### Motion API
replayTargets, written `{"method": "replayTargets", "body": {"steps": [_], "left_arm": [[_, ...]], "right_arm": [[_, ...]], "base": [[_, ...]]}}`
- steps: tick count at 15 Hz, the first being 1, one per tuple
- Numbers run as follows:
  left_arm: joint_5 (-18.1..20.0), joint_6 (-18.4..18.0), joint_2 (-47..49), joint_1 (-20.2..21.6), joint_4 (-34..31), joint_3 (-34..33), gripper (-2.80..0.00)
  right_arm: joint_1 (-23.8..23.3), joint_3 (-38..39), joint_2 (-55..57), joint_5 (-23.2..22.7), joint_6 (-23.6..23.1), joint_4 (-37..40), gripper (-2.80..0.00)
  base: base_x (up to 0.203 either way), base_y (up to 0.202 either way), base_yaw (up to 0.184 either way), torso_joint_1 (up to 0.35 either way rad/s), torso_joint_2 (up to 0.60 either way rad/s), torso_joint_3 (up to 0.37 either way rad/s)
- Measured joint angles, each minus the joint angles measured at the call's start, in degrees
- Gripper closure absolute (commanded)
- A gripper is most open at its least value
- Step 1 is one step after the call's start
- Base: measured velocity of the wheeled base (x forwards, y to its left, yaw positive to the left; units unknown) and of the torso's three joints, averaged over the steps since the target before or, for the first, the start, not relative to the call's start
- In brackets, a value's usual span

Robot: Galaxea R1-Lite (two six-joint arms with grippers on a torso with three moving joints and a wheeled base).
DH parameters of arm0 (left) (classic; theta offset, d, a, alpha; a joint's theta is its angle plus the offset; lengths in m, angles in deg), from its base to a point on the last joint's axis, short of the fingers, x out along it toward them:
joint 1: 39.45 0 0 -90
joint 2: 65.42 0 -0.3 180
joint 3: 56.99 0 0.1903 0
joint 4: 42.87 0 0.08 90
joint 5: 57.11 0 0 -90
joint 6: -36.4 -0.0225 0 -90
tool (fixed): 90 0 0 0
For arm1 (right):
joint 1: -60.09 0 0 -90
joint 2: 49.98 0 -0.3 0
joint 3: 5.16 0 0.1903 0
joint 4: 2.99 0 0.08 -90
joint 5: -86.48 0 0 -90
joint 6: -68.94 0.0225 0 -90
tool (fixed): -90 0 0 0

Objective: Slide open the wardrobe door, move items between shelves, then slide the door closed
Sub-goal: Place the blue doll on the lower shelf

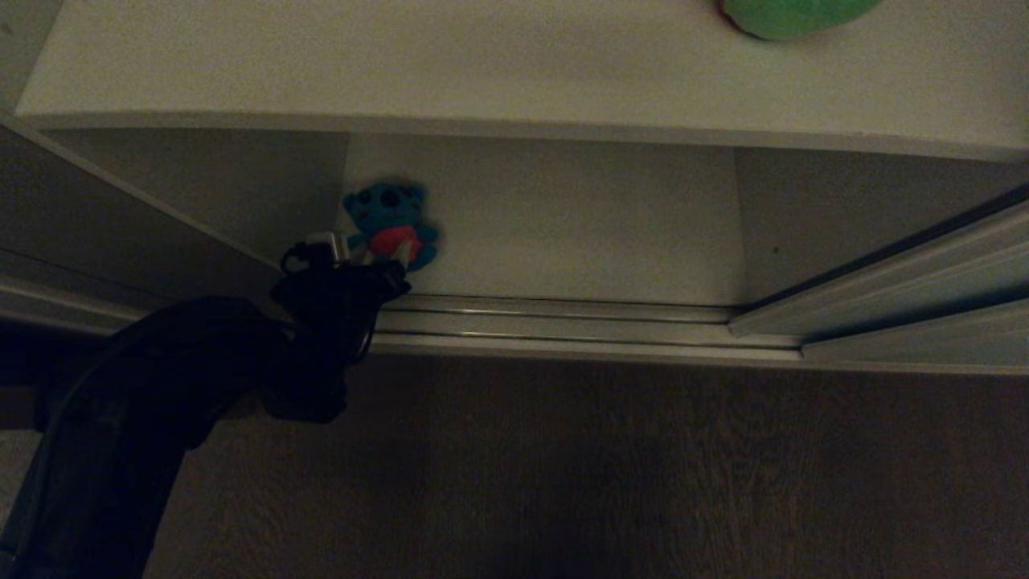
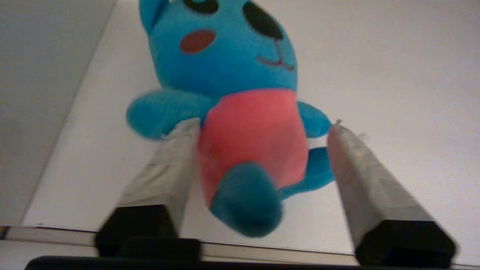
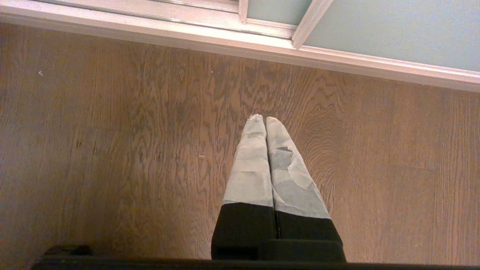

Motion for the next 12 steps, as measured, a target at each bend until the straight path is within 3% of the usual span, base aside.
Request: {"method": "replayTargets", "body": {"steps": [3, 4, 8, 12], "left_arm": [[0.1, 0.5, -2.8, -0.1, 0.0, -4.3, -2.80], [0.1, 0.8, -4.2, 0.0, -0.1, -5.8, 0.00], [0.6, 2.3, -8.4, -0.1, -1.2, -9.8, 0.00], [3.5, 1.6, -14.6, -0.2, -10.0, -15.6, 0.00]], "right_arm": [[0.0, 0.0, 0.0, 0.0, 0.0, 0.0, 0.00], [0.0, 0.0, 0.0, 0.0, 0.0, 0.0, 0.00], [0.0, 0.0, 0.0, 0.0, 0.0, 0.0, 0.00], [0.0, 0.0, 0.0, 0.0, 0.0, 0.0, 0.00]], "base": [[0.000, 0.000, 0.000, 0.000, 0.00, 0.000], [0.000, 0.000, 0.000, 0.000, 0.00, 0.000], [0.000, 0.000, 0.000, 0.000, 0.00, 0.000], [0.000, 0.000, 0.000, 0.000, 0.00, 0.000]]}}
